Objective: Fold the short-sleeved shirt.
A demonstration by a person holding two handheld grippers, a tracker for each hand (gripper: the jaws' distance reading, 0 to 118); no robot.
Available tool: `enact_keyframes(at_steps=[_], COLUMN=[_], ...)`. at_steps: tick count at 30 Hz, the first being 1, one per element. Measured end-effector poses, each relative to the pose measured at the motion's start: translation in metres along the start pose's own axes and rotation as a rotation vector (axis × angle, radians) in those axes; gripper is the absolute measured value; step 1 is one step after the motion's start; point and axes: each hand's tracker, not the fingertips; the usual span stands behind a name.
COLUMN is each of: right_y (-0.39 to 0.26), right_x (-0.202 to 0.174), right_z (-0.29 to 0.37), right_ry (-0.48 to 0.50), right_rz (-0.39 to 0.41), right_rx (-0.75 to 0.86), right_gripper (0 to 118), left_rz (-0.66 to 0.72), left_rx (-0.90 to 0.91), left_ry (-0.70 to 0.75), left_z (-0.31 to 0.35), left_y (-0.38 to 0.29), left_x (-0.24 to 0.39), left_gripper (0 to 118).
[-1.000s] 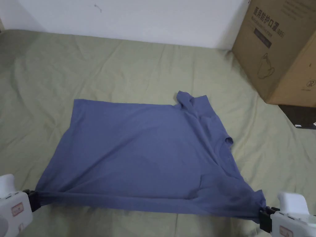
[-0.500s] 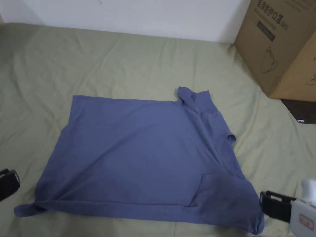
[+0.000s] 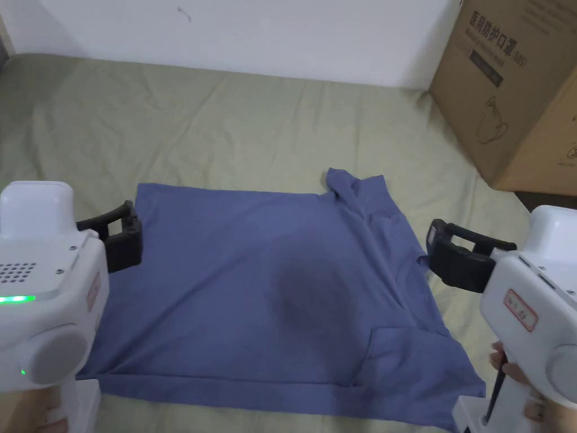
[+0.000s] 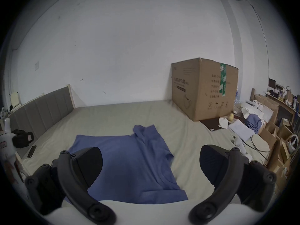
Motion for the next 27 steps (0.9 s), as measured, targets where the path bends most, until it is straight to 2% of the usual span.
enact_keyframes(at_steps=[1,2,3,4,5,6,7,9,15,18,19,20,22,23,24,27], right_y=[0.001,0.002,0.002,0.003,0.003,0.002,0.001,-0.001,-0.005,-0.008,-0.009,-0.010,-0.013,-0.015,-0.018,-0.025], right_x=[-0.004,-0.007,-0.010,-0.012,-0.014,-0.016,-0.016,-0.015,-0.014,-0.015,-0.014,-0.018,-0.018,-0.019,-0.017,-0.016], right_z=[0.000,0.000,0.000,0.000,0.000,0.000,-0.002,-0.004,-0.006,-0.007,-0.008,-0.008,-0.010,-0.011,-0.014,-0.018], right_ry=[0.005,0.009,0.010,0.009,0.009,0.008,0.003,0.002,0.029,0.032,0.034,0.038,0.040,0.039,0.041,0.043], right_rz=[-0.002,-0.009,-0.011,-0.011,-0.011,-0.013,-0.016,-0.016,-0.020,-0.029,-0.036,-0.040,-0.041,-0.037,-0.034,-0.027], right_rx=[0.007,0.014,0.021,0.021,0.022,0.026,0.030,0.036,0.023,0.012,0.006,-0.002,-0.015,-0.023,-0.029,-0.051], right_gripper=[115,107,94,71,35,14,7,0,0,0,0,0,0,0,0,0], left_rz=[-0.005,-0.013,-0.021,-0.029,-0.035,-0.040,-0.041,-0.030,-0.011,0.001,0.010,0.029,0.051,0.051,0.051,0.036], left_rx=[0.003,0.013,0.022,0.026,0.026,0.023,0.019,0.016,-0.037,-0.119,-0.171,-0.226,-0.325,-0.371,-0.401,-0.573], left_ry=[-0.006,-0.012,-0.015,-0.014,-0.014,-0.030,-0.051,-0.069,-0.099,-0.093,-0.086,-0.096,-0.095,-0.084,-0.071,-0.017], left_z=[-0.001,-0.001,0.000,0.000,-0.001,-0.002,-0.002,-0.001,-0.003,-0.007,-0.011,-0.014,-0.021,-0.025,-0.026,-0.035], left_y=[0.000,0.000,0.000,-0.001,-0.001,-0.002,-0.003,-0.004,-0.008,-0.008,-0.009,-0.010,-0.014,-0.020,-0.025,-0.043], left_x=[0.003,0.008,0.011,0.014,0.016,0.017,0.017,0.018,0.010,-0.005,-0.013,-0.022,-0.037,-0.046,-0.054,-0.073], left_gripper=[86,69,52,34,13,3,0,0,0,0,1,19,80,107,111,111])
